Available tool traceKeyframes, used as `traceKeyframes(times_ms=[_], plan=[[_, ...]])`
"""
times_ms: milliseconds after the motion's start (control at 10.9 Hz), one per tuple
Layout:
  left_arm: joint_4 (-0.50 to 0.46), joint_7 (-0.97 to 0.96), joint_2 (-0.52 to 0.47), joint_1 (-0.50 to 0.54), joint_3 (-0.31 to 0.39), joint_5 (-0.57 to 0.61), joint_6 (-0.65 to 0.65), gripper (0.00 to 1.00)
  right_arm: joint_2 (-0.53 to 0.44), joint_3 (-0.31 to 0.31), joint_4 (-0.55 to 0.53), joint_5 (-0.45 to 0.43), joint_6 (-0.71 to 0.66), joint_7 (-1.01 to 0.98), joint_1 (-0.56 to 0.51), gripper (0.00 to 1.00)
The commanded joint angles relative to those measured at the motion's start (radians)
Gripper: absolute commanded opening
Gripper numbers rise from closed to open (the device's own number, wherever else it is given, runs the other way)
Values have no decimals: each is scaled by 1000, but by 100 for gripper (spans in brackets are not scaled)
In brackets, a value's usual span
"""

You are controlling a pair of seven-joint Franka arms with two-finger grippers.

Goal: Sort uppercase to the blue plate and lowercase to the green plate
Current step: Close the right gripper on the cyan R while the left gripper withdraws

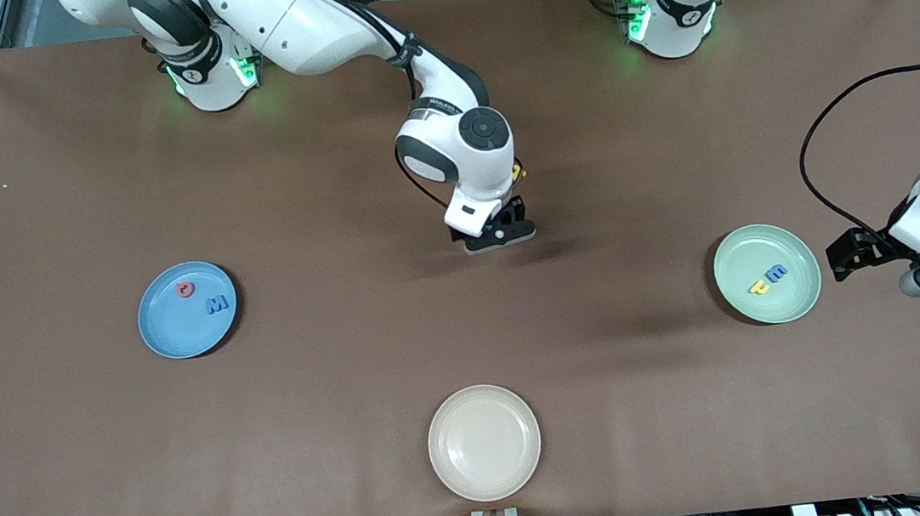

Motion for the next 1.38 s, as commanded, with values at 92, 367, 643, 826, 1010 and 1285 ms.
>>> traceKeyframes(times_ms=[92,367,643,826,1010,1285], plan=[[9,-1,-34,-150,138,-36,-36,100,55,11,76,-1,-29,-43,1,81],[9,3,-67,-310,333,-108,-36,100,68,14,69,37,-28,-38,10,81],[6,13,-90,-497,554,-219,-43,100,71,16,63,51,-29,-38,16,74],[6,8,-90,-542,593,-243,-46,100,71,16,63,92,-29,-39,15,69],[6,2,-92,-583,645,-298,-47,100,71,16,63,117,-29,-39,15,66],[-1,-1,-97,-625,680,-329,-47,100,72,16,62,117,-29,-42,15,51]])
